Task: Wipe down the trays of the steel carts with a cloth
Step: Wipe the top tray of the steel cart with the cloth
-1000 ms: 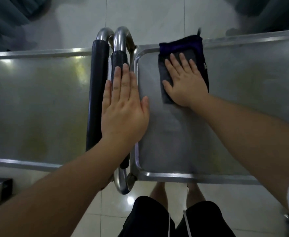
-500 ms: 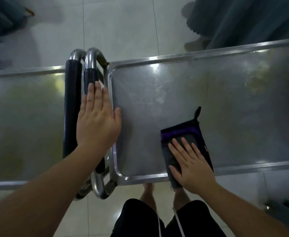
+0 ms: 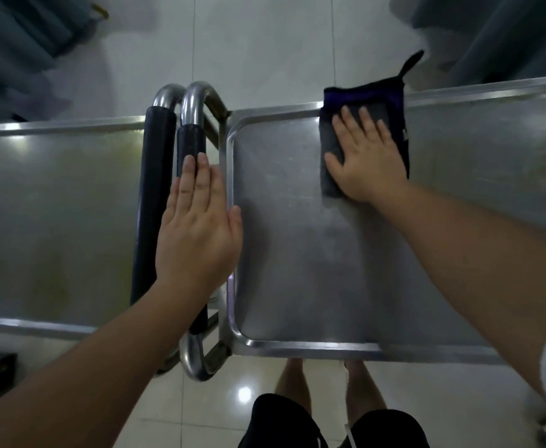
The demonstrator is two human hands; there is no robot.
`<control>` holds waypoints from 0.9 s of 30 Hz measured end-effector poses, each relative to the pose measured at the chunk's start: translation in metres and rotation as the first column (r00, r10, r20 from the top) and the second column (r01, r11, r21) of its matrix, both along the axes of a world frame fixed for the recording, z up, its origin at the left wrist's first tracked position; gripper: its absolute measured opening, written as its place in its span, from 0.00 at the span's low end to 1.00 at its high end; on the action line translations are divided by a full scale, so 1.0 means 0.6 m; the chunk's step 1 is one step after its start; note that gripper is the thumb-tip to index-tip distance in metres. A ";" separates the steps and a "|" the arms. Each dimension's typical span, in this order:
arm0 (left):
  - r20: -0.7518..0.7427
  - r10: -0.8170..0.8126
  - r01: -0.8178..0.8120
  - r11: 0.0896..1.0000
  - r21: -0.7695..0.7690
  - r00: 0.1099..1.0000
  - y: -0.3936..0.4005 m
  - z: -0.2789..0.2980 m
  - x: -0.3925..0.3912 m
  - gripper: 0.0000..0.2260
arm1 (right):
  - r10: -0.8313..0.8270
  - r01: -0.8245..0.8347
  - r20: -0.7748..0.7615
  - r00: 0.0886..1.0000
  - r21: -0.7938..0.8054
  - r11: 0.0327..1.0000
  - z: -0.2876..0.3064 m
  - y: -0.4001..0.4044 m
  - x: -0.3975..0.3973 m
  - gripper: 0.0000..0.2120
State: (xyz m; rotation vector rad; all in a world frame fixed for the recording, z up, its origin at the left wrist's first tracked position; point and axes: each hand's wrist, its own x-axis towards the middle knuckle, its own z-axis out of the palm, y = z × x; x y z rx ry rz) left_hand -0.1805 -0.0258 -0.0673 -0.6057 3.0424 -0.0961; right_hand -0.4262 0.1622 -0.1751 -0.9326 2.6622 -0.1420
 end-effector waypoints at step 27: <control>0.125 0.036 -0.036 0.999 -0.003 0.992 0.016 0.022 -0.005 0.31 | 0.091 -0.092 -0.050 0.995 -0.012 0.996 -0.022 0.295 0.137 0.35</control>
